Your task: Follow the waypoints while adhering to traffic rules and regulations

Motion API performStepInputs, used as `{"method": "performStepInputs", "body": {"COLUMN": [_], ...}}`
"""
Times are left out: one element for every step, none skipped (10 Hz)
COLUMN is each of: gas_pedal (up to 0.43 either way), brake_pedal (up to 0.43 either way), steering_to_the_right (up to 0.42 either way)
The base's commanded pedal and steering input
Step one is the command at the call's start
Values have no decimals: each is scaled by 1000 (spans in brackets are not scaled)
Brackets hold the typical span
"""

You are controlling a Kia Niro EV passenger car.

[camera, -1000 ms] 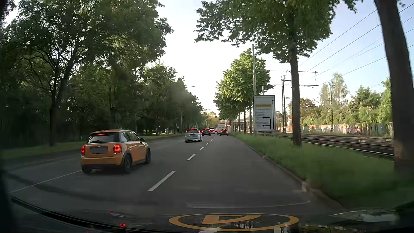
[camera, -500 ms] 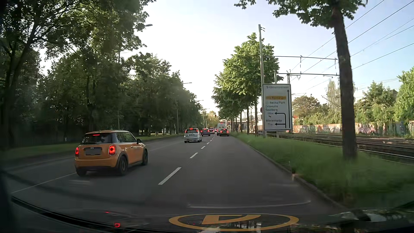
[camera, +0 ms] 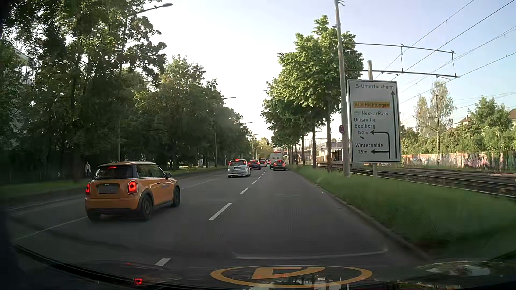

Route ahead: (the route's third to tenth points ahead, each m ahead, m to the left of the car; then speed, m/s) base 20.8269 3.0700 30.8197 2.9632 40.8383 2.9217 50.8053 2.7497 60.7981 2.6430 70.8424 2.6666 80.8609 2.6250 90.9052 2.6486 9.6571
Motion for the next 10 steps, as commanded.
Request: {"method": "performStepInputs", "body": {"gas_pedal": [0,0,0,0,0,0,0,0,0,0], "brake_pedal": [0,0,0,0,0,0,0,0,0,0], "steering_to_the_right": [0,0,0,0,0,0,0,0,0,0]}}
